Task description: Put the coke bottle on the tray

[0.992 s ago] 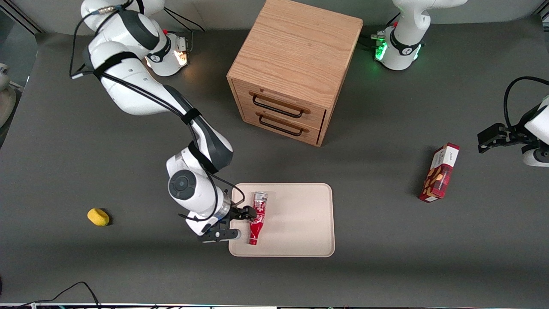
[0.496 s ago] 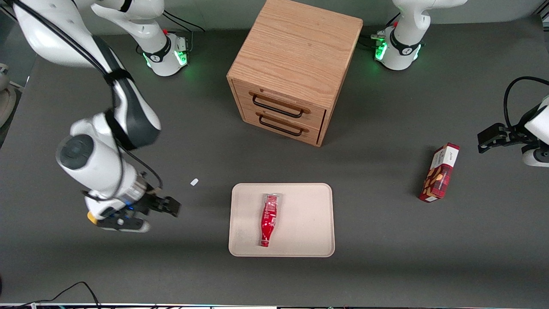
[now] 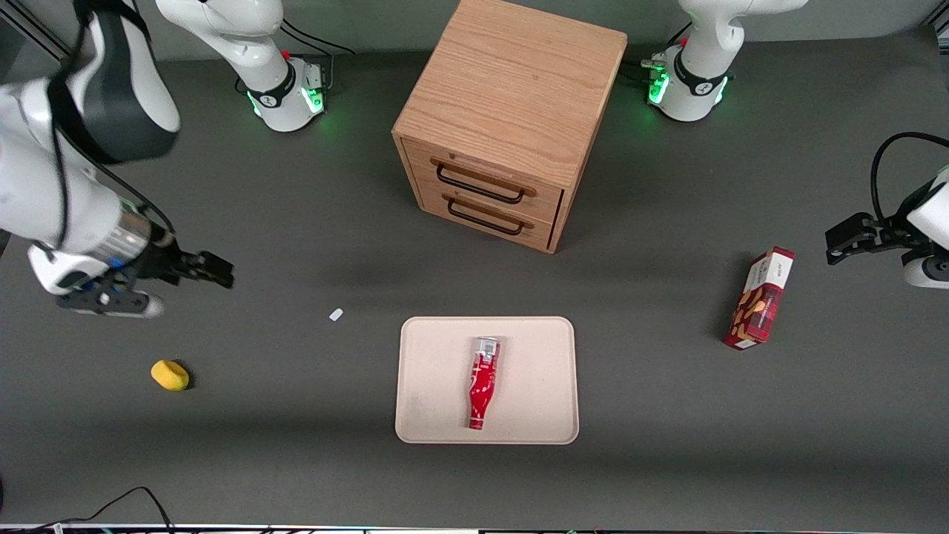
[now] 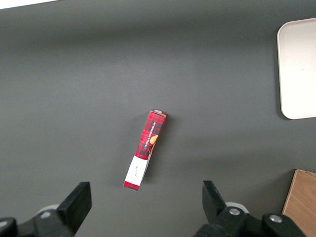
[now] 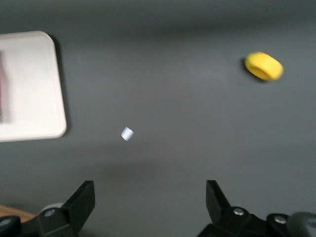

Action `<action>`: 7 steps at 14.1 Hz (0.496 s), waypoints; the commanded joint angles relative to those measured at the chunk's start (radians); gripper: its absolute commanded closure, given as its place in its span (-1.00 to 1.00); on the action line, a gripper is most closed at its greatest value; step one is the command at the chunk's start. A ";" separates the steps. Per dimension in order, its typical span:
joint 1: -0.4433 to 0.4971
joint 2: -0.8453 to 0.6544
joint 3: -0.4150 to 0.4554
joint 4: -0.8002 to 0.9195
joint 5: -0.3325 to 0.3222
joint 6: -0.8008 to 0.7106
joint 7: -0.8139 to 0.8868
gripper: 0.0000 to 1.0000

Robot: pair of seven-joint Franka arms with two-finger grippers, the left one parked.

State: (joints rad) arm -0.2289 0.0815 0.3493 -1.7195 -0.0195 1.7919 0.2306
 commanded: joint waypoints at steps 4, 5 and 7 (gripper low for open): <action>-0.067 -0.132 -0.010 -0.057 0.029 -0.092 -0.180 -1.00; -0.066 -0.134 -0.010 -0.055 0.029 -0.095 -0.171 -1.00; -0.066 -0.131 -0.010 -0.051 0.030 -0.094 -0.159 -1.00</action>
State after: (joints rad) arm -0.2878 -0.0277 0.3400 -1.7502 -0.0167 1.7014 0.0889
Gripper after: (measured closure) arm 0.000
